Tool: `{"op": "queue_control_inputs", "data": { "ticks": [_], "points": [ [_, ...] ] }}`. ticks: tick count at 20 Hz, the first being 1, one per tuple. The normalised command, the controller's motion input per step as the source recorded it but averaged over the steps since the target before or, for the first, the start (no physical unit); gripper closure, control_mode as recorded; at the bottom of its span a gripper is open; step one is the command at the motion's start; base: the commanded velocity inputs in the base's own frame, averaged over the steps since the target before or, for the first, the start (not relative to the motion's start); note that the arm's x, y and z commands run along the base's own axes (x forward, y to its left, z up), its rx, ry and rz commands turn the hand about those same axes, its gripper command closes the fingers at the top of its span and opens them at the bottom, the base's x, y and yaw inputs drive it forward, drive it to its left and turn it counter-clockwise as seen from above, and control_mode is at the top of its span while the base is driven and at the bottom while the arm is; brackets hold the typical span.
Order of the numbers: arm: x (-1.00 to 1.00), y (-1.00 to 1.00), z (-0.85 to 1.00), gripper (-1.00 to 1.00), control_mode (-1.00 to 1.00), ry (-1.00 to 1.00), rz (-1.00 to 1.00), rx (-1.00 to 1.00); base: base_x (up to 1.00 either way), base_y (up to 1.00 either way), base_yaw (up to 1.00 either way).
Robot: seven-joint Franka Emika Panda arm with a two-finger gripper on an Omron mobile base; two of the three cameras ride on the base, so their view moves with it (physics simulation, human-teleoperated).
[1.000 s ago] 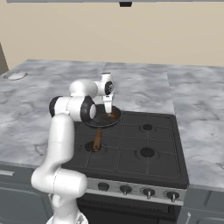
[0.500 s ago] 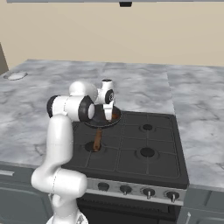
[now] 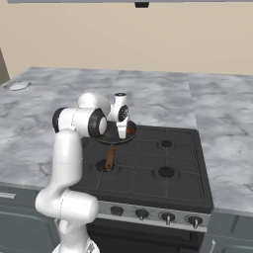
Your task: Take the chicken drumsticks from the pan and place one on each plate on the dining counter.
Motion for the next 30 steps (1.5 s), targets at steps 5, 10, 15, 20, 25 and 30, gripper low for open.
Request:
{"op": "queue_control_inputs", "data": {
  "ticks": [5, 10, 15, 20, 25, 30],
  "points": [
    [0.0, 0.03, -0.06, 1.0, -1.0, 0.0, 0.0, 0.02, 0.0, 0.0, 0.0],
    [-0.14, 0.07, 0.4, 1.0, -1.0, 0.01, 0.16, 0.03, 0.0, 0.0, 0.0],
    [-0.47, 0.32, 0.7, 1.0, -1.0, -0.01, 0.27, 0.0, 0.0, 0.0, 0.0],
    [-0.75, 0.35, 0.41, 1.0, -1.0, 0.01, 0.44, 0.0, 0.0, 0.0, 0.0],
    [-0.85, 0.3, 0.23, 1.0, -1.0, 0.0, 0.51, 0.04, 0.0, 0.0, 0.0],
    [-0.87, 0.29, 0.27, 1.0, -1.0, 0.0, 0.38, 0.12, 0.0, 0.0, 0.0]
  ]
}}
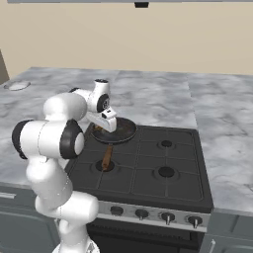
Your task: Take the chicken drumsticks from the pan and place one on each plate on the dining counter.
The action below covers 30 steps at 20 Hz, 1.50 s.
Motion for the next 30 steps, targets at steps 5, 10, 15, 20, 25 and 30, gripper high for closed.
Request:
{"op": "queue_control_inputs", "data": {
  "ticks": [5, 10, 15, 20, 25, 30],
  "points": [
    [-0.64, 0.09, 0.15, 1.0, -1.0, -0.03, 0.19, 0.11, 0.0, 0.0, 0.0],
    [0.0, 0.0, 0.0, 1.0, -1.0, 0.0, 0.0, 0.0, 0.0, 0.0, 0.0],
    [0.0, 0.0, 0.0, 1.0, -1.0, 0.0, 0.0, 0.0, 0.0, 0.0, 0.0],
    [0.0, 0.0, 0.0, 1.0, 1.0, 0.0, 0.0, 0.0, 0.0, 0.0, 0.0],
    [0.0, 0.0, 0.0, 1.0, 1.0, 0.0, 0.0, 0.0, -0.32, 0.0, -0.02],
    [0.0, 0.0, 0.0, 1.0, 1.0, 0.0, 0.0, 0.0, -0.89, 0.4, -0.01]
  ]
}}
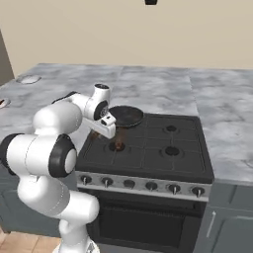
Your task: Take the chicken drumsticks from the pan and place one on each plate on the dining counter.
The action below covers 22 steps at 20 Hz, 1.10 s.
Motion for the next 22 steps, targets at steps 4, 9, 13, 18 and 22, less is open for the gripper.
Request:
{"op": "queue_control_inputs", "data": {
  "ticks": [4, 9, 13, 18, 22],
  "points": [
    [0.0, 0.0, 0.0, 1.0, 1.0, 0.0, 0.0, 0.0, -0.33, 1.0, 0.0],
    [0.0, 0.0, 0.0, 1.0, 1.0, 0.0, 0.0, 0.0, -0.17, 1.0, 0.0],
    [0.0, 0.0, 0.0, 1.0, 1.0, 0.0, 0.0, 0.0, -0.06, 1.0, 0.0],
    [0.0, 0.0, 0.0, 1.0, 1.0, 0.0, 0.0, 0.0, 0.0, 1.0, 0.0],
    [0.0, 0.0, 0.0, 1.0, 1.0, 0.0, 0.0, 0.0, 0.06, 1.0, 0.0]
  ]
}}
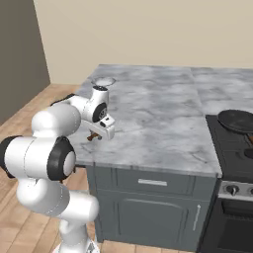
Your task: Take the chicken drumsticks from the pan and place one on each plate on the dining counter.
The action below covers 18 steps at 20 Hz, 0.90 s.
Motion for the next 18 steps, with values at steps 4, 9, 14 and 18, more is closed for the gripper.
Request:
{"op": "queue_control_inputs", "data": {
  "ticks": [4, 9, 14, 18],
  "points": [
    [0.0, 0.0, 0.0, 1.0, 1.0, 0.0, 0.0, 0.0, 0.07, 1.0, 0.0],
    [0.0, 0.0, 0.0, 1.0, 1.0, 0.0, 0.0, 0.0, 0.16, 1.0, -0.07],
    [0.0, 0.0, 0.0, 1.0, 1.0, 0.0, 0.0, 0.0, 0.22, 1.0, -0.12],
    [0.0, 0.0, 0.0, 1.0, 1.0, 0.0, 0.0, 0.0, 0.37, 0.96, -0.27]
  ]
}}
